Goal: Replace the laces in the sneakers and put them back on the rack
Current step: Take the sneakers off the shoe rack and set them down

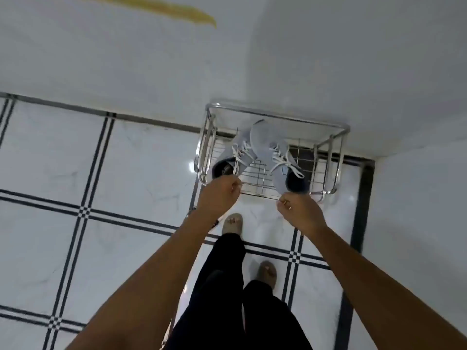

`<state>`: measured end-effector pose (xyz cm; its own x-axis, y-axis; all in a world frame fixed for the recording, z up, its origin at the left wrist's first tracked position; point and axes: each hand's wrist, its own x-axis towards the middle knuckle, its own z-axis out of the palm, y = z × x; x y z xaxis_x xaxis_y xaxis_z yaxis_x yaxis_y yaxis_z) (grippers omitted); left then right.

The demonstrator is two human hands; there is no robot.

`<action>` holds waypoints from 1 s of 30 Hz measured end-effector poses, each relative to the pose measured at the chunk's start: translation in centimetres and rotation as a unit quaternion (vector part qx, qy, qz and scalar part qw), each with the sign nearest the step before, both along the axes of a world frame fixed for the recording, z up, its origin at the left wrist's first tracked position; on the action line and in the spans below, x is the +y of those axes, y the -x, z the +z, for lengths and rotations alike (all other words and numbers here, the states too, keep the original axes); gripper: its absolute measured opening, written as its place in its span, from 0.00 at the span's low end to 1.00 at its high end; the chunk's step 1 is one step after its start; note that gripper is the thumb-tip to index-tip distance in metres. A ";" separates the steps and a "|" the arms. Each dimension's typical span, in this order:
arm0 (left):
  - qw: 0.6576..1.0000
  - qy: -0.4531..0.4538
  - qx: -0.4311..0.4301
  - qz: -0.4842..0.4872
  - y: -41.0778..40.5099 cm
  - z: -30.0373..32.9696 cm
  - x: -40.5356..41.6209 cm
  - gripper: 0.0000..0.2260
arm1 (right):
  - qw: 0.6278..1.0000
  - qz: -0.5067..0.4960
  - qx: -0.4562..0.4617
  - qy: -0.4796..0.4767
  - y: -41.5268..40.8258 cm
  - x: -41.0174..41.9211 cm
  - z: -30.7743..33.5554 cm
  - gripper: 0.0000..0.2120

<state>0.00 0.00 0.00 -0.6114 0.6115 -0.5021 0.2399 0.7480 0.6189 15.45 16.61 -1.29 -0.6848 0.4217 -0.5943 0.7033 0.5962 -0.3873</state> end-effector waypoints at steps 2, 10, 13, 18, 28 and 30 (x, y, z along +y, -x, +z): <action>0.994 0.055 0.072 -0.063 1.8 -3.6 1.2 0.08 | 0.999 -0.030 -0.017 -0.030 0.7 1.4 -2.6 0.08; 0.828 0.329 0.204 -0.405 5.5 -13.9 1.8 0.17 | 0.961 0.154 -0.147 -0.173 1.2 5.9 -10.2 0.12; 0.812 0.314 0.221 -0.440 5.5 -16.8 1.1 0.23 | 0.946 0.221 -0.144 -0.189 1.1 5.9 -11.9 0.15; 0.815 0.297 0.262 -0.424 4.8 -16.9 0.8 0.19 | 0.960 0.181 -0.119 -0.176 0.5 5.7 -12.6 0.15; 0.840 0.299 0.216 -0.397 -3.5 -5.8 -0.4 0.12 | 0.994 0.061 0.016 -0.087 -7.2 2.1 -4.5 0.14; 0.859 0.293 0.198 -0.371 -6.8 -3.0 -1.6 0.10 | 0.991 0.079 0.047 -0.101 -11.0 0.8 -2.9 0.11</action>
